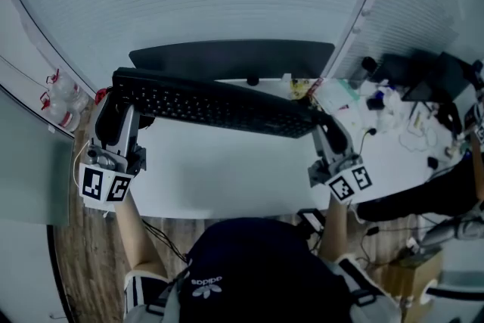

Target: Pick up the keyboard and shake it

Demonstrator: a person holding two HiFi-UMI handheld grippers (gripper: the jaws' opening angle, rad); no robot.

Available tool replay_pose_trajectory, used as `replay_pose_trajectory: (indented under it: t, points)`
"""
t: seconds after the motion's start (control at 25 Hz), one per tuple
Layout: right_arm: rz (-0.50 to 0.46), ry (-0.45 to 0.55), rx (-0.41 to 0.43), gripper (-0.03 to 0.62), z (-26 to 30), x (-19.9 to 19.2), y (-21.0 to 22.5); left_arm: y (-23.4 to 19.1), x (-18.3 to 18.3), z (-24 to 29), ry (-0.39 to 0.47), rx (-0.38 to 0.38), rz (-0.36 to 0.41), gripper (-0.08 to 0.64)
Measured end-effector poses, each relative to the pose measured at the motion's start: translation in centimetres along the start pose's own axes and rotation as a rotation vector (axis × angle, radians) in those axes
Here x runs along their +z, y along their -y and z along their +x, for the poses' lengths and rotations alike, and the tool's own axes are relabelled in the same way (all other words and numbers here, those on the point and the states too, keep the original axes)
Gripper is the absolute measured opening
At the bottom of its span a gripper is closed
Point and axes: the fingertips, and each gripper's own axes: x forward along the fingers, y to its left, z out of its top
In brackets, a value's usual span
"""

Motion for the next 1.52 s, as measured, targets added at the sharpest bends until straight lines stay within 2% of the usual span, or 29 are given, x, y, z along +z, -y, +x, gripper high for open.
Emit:
replay_pose_trajectory:
  t: [0.2,0.28,0.4,0.52,0.72,0.88,1.0,1.36,1.52]
  points:
    - [0.014,-0.036,0.001,0.161,-0.9,-0.4,-0.4,0.5,1.1,-0.6,0.005,-0.031,-0.009,0.212]
    - [0.046,-0.014,-0.017,0.161,-0.3,-0.6,0.0,0.4,0.8,-0.1,0.002,-0.03,-0.006,0.204]
    - [0.052,-0.007,-0.029,0.161,-0.1,-0.2,-0.2,0.4,0.2,0.1,-0.005,-0.018,-0.034,0.204]
    - [0.069,-0.012,-0.031,0.161,-0.3,-0.3,0.2,0.4,0.1,0.1,-0.011,-0.046,-0.047,0.204]
    - [0.067,0.009,-0.05,0.161,-0.2,0.2,0.3,0.6,0.0,-0.1,0.02,-0.062,-0.122,0.204]
    - [0.063,-0.016,-0.061,0.161,-1.1,0.2,-0.2,0.9,0.9,0.2,0.026,-0.086,-0.109,0.204]
    - [0.075,0.003,-0.068,0.16,-1.5,0.3,-0.1,0.9,0.8,0.3,0.026,-0.106,-0.125,0.204]
    - [0.091,-0.002,-0.096,0.161,-1.2,-0.1,0.8,1.3,0.6,0.6,0.031,-0.091,-0.126,0.204]
    - [0.097,0.001,-0.076,0.16,-1.6,0.1,-0.1,0.9,1.5,-0.3,0.059,-0.104,-0.155,0.19]
